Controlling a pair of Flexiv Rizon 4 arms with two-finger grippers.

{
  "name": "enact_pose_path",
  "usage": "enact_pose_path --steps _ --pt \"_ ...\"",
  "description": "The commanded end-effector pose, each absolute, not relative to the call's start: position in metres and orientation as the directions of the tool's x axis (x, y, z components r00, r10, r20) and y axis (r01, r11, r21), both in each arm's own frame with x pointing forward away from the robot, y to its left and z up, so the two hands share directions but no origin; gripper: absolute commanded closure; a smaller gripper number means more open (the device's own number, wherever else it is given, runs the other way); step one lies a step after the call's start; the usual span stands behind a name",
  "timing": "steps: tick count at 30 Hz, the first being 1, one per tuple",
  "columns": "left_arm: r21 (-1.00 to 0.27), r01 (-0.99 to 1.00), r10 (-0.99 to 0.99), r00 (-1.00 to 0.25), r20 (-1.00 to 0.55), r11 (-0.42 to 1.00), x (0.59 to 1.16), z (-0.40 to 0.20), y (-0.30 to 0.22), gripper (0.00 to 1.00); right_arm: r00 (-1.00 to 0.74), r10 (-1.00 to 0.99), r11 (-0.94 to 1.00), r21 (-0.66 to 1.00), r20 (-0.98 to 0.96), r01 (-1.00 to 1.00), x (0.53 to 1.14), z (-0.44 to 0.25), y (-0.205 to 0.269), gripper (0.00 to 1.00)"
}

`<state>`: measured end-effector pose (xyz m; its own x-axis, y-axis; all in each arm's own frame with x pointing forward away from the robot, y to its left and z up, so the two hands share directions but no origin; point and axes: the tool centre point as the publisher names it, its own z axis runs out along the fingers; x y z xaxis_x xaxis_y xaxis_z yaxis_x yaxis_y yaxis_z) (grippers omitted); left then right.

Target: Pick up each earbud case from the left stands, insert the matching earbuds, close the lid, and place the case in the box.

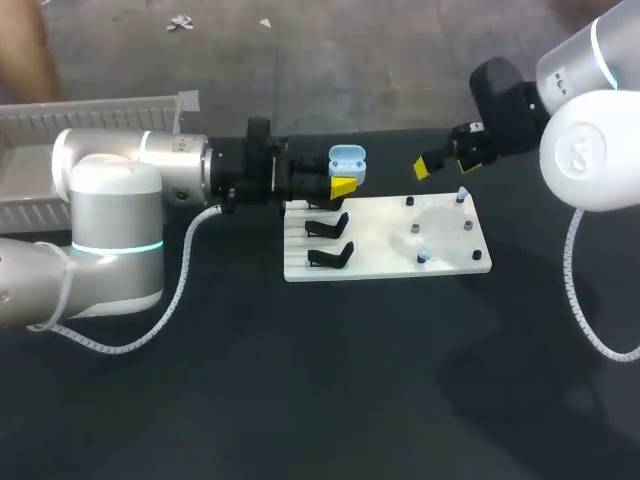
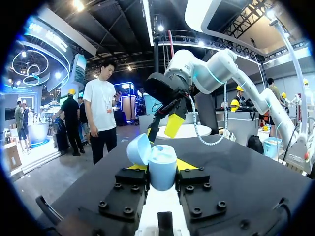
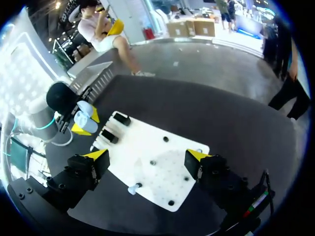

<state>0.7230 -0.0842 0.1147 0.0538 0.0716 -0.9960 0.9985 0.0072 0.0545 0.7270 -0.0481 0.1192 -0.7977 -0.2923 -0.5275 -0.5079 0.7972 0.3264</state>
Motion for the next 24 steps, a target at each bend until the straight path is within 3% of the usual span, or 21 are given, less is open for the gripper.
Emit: enact_pose_path --steps 1,10,24 --pt "0.065 0.997 0.039 0.064 -0.997 0.032 0.722 0.115 -0.079 1.00 -0.813 -0.277 0.869 0.228 -0.512 -0.440 0.717 0.121 -0.064 0.00" --pt "0.060 0.997 0.046 0.058 -0.997 0.051 0.719 0.130 -0.078 1.00 -0.854 -0.261 0.908 0.187 -0.450 -0.376 0.713 0.103 -0.096 0.00" --pt "0.063 0.997 0.044 0.061 -0.997 0.050 0.717 0.134 -0.080 1.00 -0.876 -0.254 0.916 0.189 -0.411 -0.354 0.709 0.087 -0.106 0.00"
